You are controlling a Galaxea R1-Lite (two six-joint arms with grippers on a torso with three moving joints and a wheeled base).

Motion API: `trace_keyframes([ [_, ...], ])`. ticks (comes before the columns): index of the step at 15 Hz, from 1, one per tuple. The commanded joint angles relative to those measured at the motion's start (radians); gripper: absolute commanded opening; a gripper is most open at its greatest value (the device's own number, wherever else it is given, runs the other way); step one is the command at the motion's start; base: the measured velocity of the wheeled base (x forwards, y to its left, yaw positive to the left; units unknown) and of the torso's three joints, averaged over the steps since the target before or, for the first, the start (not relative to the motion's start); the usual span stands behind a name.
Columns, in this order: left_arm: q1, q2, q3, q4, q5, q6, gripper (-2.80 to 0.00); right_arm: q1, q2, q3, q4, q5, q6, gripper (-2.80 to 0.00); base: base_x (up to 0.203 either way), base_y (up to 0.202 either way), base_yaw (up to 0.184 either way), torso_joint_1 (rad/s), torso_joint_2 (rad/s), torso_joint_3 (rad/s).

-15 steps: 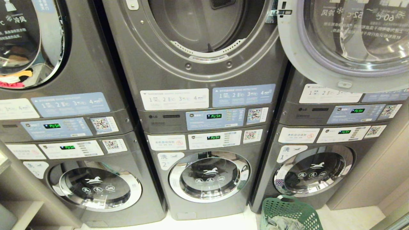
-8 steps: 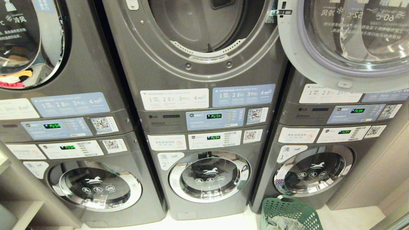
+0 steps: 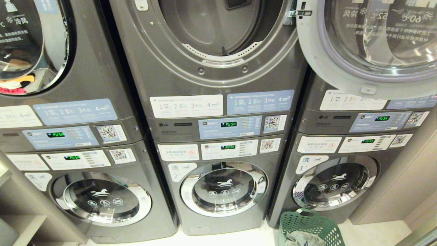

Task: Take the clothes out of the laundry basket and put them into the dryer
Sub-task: Take the clothes out of the basket

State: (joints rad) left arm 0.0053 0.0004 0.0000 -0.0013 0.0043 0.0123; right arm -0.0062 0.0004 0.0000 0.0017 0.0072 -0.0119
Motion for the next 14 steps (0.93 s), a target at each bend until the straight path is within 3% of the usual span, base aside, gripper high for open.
trace_keyframes([
  [1, 0.001, 0.0, 0.0, 0.0, 0.0, 0.0, -2.8, 0.0, 0.003, 0.0, 0.0, 0.0, 0.0, 0.0, 0.0, 0.0, 0.0, 0.0, 0.0, 0.0],
  [14, 0.001, 0.0, 0.002, 0.0, 0.0, 0.0, -2.8, 0.0, 0.001, 0.0, 0.0, 0.0, 0.0, 0.0, 0.0, 0.0, 0.0, 0.0, 0.0, 0.0],
])
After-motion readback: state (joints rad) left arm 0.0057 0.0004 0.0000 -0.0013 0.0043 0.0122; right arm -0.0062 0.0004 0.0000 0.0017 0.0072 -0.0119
